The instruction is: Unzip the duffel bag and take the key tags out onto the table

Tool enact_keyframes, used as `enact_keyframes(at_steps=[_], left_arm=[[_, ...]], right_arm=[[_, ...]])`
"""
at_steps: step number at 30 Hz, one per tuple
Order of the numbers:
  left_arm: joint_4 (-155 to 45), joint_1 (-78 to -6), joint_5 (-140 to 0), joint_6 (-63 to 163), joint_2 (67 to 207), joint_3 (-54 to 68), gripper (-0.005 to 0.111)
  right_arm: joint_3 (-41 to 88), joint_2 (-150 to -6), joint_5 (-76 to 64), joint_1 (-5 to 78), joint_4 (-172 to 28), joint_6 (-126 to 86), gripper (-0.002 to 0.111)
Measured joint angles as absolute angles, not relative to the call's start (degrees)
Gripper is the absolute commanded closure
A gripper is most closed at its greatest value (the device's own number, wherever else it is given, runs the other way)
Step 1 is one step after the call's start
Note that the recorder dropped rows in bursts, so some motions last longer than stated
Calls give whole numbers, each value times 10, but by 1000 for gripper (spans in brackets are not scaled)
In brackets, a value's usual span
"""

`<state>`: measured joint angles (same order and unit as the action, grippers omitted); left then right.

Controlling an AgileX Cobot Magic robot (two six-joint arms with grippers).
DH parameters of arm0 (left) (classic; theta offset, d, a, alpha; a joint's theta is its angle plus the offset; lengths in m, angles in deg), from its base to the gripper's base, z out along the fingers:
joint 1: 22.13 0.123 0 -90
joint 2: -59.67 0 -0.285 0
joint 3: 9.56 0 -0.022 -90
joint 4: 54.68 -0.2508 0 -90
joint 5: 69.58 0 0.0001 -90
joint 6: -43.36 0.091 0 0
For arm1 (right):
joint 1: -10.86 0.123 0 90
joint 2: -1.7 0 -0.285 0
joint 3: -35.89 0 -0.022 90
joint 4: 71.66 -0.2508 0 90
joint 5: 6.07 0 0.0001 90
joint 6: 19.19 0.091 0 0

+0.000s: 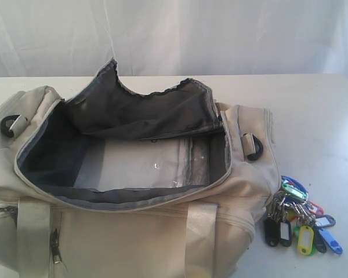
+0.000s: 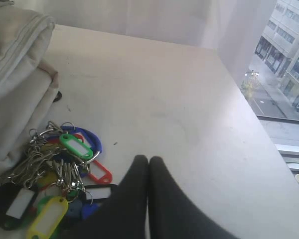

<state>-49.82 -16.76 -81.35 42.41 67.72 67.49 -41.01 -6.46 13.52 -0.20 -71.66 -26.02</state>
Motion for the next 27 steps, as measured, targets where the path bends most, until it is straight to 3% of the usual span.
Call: enact_keyframes(at_steps=[27], left_arm=[[-498, -168, -814, 424, 677, 675, 107]], right_arm=[[-410, -65, 135, -2, -717, -127, 108]])
